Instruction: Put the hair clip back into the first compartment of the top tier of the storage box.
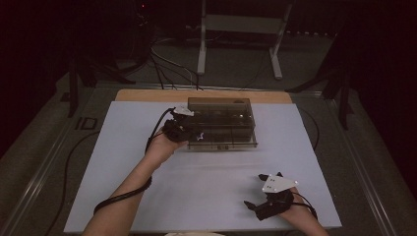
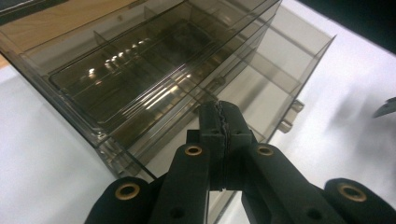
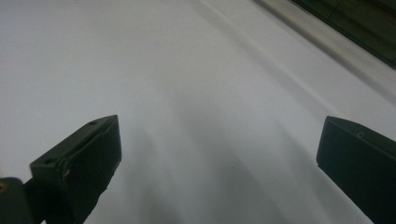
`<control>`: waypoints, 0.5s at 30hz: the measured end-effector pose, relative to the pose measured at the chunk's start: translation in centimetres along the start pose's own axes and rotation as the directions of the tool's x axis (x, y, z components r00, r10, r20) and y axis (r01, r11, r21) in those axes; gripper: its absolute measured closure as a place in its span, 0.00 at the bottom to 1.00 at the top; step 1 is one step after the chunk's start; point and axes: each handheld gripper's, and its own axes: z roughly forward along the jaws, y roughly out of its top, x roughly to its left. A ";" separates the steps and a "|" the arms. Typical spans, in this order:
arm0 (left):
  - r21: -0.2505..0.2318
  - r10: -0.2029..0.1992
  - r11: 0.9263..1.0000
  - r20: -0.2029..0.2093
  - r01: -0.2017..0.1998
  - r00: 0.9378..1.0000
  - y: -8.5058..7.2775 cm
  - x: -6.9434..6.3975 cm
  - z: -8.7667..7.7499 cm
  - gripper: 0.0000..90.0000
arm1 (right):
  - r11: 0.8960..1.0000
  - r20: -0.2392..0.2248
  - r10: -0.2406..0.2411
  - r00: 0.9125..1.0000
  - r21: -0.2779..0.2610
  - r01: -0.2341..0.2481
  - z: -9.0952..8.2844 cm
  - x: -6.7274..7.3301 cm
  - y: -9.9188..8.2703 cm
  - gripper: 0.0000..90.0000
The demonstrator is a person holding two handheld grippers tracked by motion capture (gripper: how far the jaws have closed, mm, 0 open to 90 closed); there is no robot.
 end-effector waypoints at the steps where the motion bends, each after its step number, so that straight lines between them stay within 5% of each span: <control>1: 0.003 -0.001 1.000 0.003 0.001 1.000 0.0 0.0 0.1 1.00 | 1.000 -0.001 0.001 1.000 0.000 -0.001 0.0 0.0 0.0 0.01; 12: -0.009 -0.015 1.000 -0.007 0.015 1.000 0.5 0.0 0.3 0.99 | 1.000 0.001 -0.002 1.000 0.001 0.002 0.0 0.0 0.0 0.01; 15: 0.004 -0.001 1.000 0.001 0.001 1.000 0.5 -0.3 0.5 0.87 | 1.000 0.004 -0.002 1.000 0.003 0.002 0.0 -0.1 -0.1 0.01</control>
